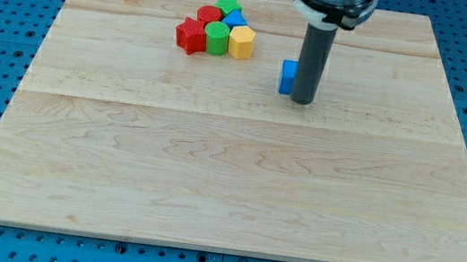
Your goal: Slide blue cube to yellow hexagon
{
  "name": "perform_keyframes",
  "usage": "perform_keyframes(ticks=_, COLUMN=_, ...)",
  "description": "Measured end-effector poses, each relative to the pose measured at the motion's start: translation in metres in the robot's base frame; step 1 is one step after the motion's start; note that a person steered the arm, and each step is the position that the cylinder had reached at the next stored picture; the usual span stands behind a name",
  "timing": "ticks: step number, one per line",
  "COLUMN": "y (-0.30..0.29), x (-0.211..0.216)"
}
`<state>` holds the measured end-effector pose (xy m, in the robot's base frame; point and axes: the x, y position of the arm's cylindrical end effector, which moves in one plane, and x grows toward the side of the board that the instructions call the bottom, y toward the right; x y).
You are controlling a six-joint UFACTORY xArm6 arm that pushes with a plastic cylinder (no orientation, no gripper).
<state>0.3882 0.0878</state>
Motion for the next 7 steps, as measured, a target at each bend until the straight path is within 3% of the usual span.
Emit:
perform_keyframes(ticks=1, y=0.001, x=-0.031)
perform_keyframes(ticks=2, y=0.002, x=-0.027)
perform_keyframes(ticks=3, y=-0.014, x=0.004)
perform_keyframes(ticks=5, y=-0.023, x=-0.057)
perform_keyframes(ticks=7, y=0.058, x=-0.066)
